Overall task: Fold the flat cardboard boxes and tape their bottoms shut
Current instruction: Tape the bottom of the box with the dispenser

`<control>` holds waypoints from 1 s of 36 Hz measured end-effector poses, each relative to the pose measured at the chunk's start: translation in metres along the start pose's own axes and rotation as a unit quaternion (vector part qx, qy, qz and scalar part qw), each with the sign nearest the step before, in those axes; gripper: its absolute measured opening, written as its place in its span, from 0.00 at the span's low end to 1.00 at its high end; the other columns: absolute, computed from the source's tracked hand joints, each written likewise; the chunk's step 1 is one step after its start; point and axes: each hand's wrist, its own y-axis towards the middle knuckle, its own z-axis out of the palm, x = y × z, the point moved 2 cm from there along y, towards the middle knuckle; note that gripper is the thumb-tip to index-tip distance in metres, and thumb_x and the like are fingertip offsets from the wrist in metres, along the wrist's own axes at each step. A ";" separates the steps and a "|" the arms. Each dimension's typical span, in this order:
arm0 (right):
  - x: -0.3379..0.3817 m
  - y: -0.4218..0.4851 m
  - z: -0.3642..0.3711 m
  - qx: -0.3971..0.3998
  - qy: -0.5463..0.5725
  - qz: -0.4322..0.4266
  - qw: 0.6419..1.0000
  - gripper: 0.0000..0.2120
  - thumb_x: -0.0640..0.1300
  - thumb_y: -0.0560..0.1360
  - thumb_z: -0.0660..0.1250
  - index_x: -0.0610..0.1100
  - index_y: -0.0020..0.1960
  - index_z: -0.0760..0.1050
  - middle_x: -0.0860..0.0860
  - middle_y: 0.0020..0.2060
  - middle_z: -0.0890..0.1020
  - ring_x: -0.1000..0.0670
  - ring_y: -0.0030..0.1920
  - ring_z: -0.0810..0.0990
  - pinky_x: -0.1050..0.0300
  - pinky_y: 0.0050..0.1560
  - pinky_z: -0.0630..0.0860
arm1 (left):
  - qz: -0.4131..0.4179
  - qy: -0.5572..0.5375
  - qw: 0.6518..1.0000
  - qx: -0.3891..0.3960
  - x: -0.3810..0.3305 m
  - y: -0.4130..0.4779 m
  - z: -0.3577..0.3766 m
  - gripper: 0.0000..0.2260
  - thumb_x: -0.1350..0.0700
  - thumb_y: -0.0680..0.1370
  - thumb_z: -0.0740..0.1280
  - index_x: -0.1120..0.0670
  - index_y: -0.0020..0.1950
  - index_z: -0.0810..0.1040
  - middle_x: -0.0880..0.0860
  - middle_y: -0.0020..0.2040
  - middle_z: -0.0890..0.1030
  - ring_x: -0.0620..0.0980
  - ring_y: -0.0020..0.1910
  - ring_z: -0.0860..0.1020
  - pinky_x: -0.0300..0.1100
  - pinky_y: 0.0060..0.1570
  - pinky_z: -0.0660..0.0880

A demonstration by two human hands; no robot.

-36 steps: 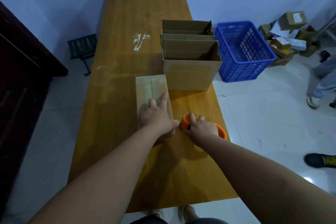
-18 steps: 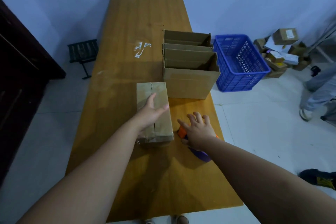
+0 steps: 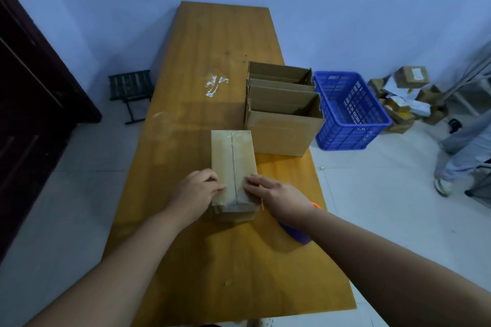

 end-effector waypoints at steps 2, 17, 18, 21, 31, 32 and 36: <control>-0.002 0.002 0.001 0.001 -0.026 -0.019 0.999 0.24 0.41 0.81 0.59 0.52 0.75 0.60 0.54 0.75 0.61 0.52 0.76 0.56 0.56 0.72 0.57 | 0.011 0.046 0.999 0.000 0.003 -0.008 -0.003 0.12 0.53 0.81 0.60 0.48 0.61 0.78 0.47 0.61 0.76 0.50 0.60 0.74 0.42 0.51 0.72; -0.006 0.003 -0.002 0.011 -0.066 -0.065 0.996 0.25 0.40 0.80 0.60 0.51 0.75 0.59 0.52 0.75 0.62 0.50 0.75 0.58 0.52 0.71 0.66 | 0.122 0.153 0.981 -0.015 0.018 -0.025 -0.002 0.24 0.58 0.58 0.83 0.51 0.53 0.84 0.47 0.52 0.84 0.46 0.37 0.84 0.38 0.25 0.78; -0.006 0.002 -0.003 0.015 -0.068 -0.066 0.995 0.25 0.40 0.80 0.60 0.51 0.76 0.59 0.52 0.75 0.61 0.50 0.75 0.58 0.52 0.71 0.65 | 0.124 0.157 0.980 -0.016 0.018 -0.025 -0.001 0.25 0.57 0.57 0.83 0.51 0.53 0.84 0.47 0.52 0.84 0.46 0.37 0.84 0.38 0.25 0.78; -0.008 0.002 -0.005 0.025 -0.072 -0.072 0.994 0.25 0.43 0.81 0.60 0.52 0.76 0.58 0.53 0.75 0.61 0.51 0.76 0.57 0.53 0.71 0.65 | 0.135 0.172 0.976 -0.019 0.017 -0.026 0.002 0.26 0.55 0.56 0.83 0.51 0.54 0.84 0.47 0.52 0.84 0.46 0.37 0.83 0.37 0.24 0.77; -0.010 0.005 -0.008 0.012 -0.086 -0.095 0.992 0.25 0.49 0.79 0.63 0.50 0.75 0.62 0.51 0.74 0.65 0.49 0.74 0.63 0.52 0.69 0.68 | 0.054 0.121 0.991 0.034 0.017 -0.025 0.007 0.22 0.47 0.79 0.62 0.47 0.73 0.66 0.42 0.73 0.62 0.45 0.60 0.75 0.34 0.45 0.72; -0.010 0.005 -0.007 0.007 -0.079 -0.091 0.993 0.25 0.49 0.79 0.63 0.50 0.75 0.62 0.51 0.74 0.65 0.49 0.74 0.63 0.53 0.68 0.68 | 0.048 0.110 0.992 0.030 0.016 -0.024 0.007 0.22 0.47 0.79 0.62 0.47 0.72 0.66 0.43 0.73 0.63 0.46 0.60 0.75 0.35 0.46 0.72; -0.010 0.003 -0.003 -0.019 -0.059 -0.085 0.994 0.25 0.50 0.78 0.65 0.50 0.73 0.65 0.51 0.72 0.68 0.48 0.73 0.65 0.51 0.67 0.70 | 0.039 0.081 0.995 0.031 0.018 -0.024 0.013 0.21 0.49 0.77 0.66 0.51 0.70 0.70 0.47 0.70 0.67 0.51 0.60 0.75 0.41 0.51 0.74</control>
